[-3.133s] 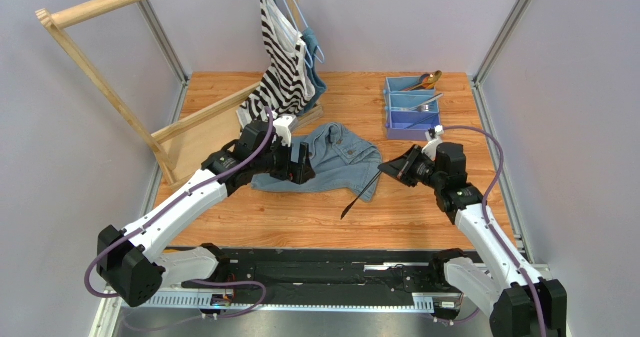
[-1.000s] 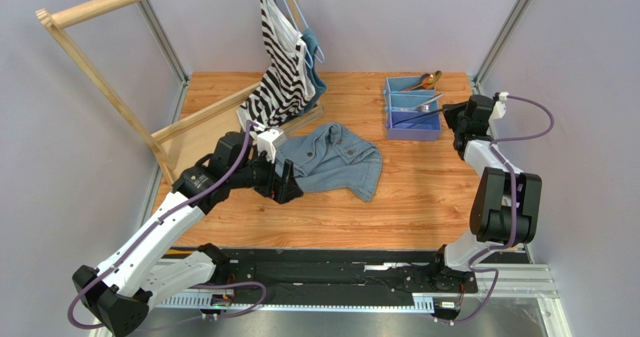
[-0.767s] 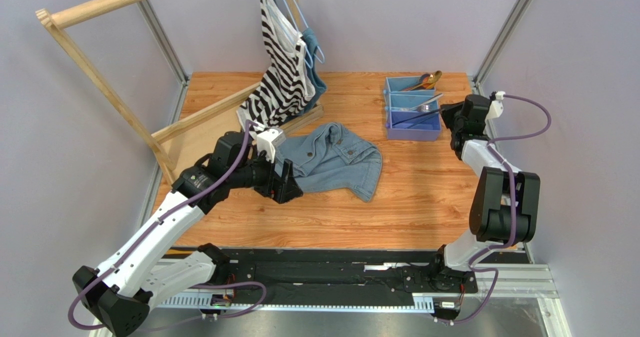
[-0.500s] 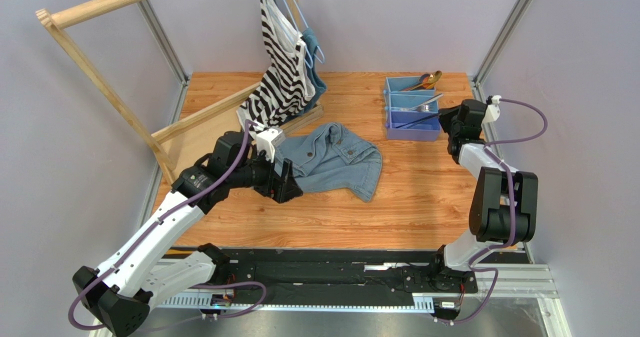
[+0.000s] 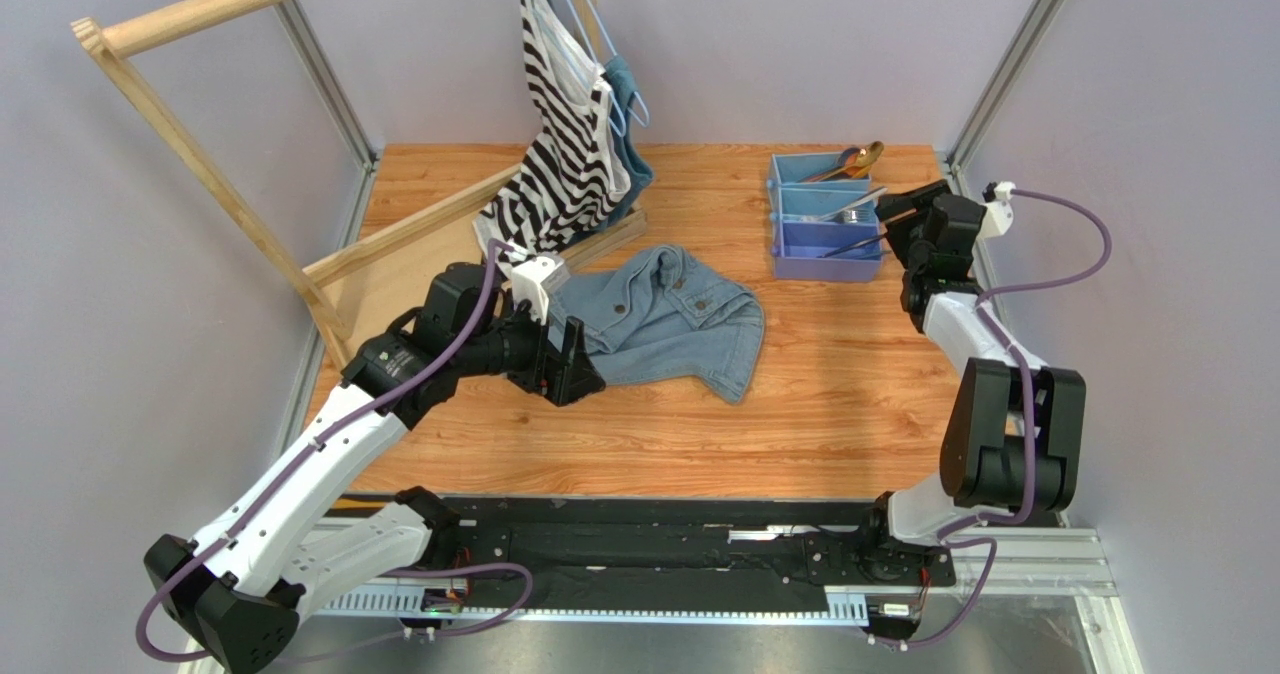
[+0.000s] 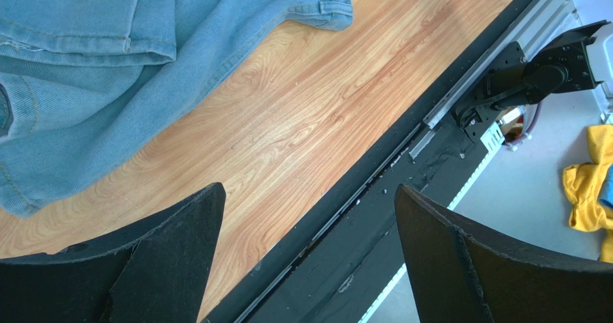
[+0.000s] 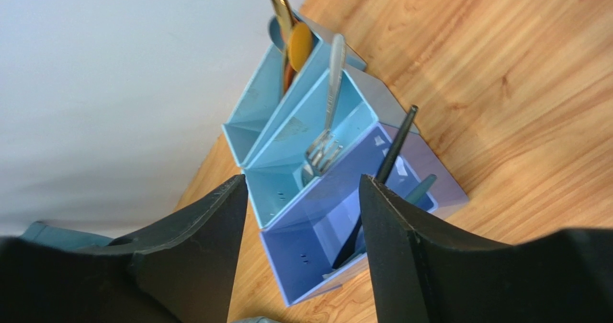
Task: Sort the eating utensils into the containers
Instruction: Place the knife in the storage box.
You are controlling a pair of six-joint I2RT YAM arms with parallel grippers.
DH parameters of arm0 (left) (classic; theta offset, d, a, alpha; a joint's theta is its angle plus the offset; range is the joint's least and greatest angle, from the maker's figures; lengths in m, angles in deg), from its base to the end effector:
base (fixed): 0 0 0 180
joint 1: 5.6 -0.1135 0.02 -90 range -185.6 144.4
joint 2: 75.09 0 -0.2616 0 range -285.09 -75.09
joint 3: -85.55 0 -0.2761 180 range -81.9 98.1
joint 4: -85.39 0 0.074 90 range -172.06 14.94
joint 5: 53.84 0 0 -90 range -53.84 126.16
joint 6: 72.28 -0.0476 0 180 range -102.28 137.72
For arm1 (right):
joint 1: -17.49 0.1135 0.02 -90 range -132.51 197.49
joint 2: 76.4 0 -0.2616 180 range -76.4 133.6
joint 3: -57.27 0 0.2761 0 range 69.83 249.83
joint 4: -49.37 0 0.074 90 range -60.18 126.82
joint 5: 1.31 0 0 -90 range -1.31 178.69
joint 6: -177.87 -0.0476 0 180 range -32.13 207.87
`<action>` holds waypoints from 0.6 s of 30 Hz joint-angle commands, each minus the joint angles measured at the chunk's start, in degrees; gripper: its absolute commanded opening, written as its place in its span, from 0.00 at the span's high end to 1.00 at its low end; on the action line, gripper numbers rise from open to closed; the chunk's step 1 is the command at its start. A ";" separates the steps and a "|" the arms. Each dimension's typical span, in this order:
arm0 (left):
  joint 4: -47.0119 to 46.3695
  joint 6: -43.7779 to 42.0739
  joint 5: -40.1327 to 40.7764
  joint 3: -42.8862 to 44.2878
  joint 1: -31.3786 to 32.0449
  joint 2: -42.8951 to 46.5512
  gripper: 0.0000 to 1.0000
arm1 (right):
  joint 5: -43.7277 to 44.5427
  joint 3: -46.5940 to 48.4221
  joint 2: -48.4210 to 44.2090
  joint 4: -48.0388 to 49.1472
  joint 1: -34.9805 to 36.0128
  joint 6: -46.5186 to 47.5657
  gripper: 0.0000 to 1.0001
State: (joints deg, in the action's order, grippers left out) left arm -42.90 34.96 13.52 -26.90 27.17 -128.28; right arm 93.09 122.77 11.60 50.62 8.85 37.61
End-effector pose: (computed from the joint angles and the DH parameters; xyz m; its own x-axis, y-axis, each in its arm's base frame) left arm 0.1788 -0.1369 0.3199 -0.7115 0.1327 -0.6900 0.5717 0.6803 -0.4586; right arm 0.3743 -0.0606 0.2253 -0.0595 0.7845 -0.6172 0.4165 0.5815 0.6989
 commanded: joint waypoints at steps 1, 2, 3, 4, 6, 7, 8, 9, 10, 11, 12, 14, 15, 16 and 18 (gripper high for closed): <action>-1.63 -0.27 -0.83 -0.25 -0.43 0.72 0.04 | 2.37 1.72 -4.77 0.70 0.29 2.27 0.36; -1.71 -0.18 -0.75 -0.25 -0.43 0.63 0.04 | 2.36 1.89 -4.95 0.61 0.29 2.36 0.35; -1.63 -0.18 -0.75 -0.25 -0.52 0.63 0.04 | 2.19 2.16 -5.21 0.18 0.29 2.45 0.35; -1.54 -0.18 -0.66 -0.25 -0.52 0.63 0.04 | 1.84 2.42 -5.48 0.00 0.29 2.36 0.34; -1.63 -0.36 -0.48 -0.25 -0.52 0.72 0.04 | 1.49 2.77 -5.56 0.00 0.29 2.18 0.33; -1.45 -0.27 -0.57 -0.25 -0.52 0.63 0.03 | 0.96 2.77 -5.83 0.00 0.29 2.10 0.32; -1.54 -0.27 -0.48 -0.16 -0.52 0.72 0.03 | 0.70 2.51 -6.18 0.00 0.29 1.92 0.27; -1.63 -0.36 -0.40 -0.16 -0.52 0.72 0.03 | 0.52 2.08 -6.35 0.34 0.29 1.57 0.25; -1.63 -0.36 -0.31 -0.16 -0.52 0.72 0.03 | -0.27 1.81 -6.79 0.52 0.29 1.22 0.23; -1.63 -0.45 -0.22 -0.16 -0.52 0.63 0.02 | -0.97 1.46 -7.49 0.35 0.29 1.04 0.22; -1.45 -0.36 0.22 0.01 -0.61 0.72 0.02 | -1.67 1.37 -8.11 0.09 0.29 1.04 0.21; -1.19 -0.36 1.71 0.02 -0.78 0.81 0.02 | -3.43 1.02 -10.30 -0.88 0.47 0.87 0.20; -1.19 -0.36 1.98 0.02 -0.87 0.72 0.01 | -3.61 0.76 -11.09 -1.40 0.56 0.87 0.19; -1.27 -0.27 1.98 0.10 -0.96 0.89 0.01 | -3.53 0.67 -11.97 -1.93 0.91 1.04 0.18; -1.36 -0.10 2.06 0.10 -1.05 0.89 0.01 | -5.81 -0.47 -15.31 -3.43 1.43 1.56 0.18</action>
State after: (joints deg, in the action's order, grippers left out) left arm -42.93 34.94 14.73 -26.90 26.74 -128.28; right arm 90.23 123.06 2.82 48.39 9.19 38.35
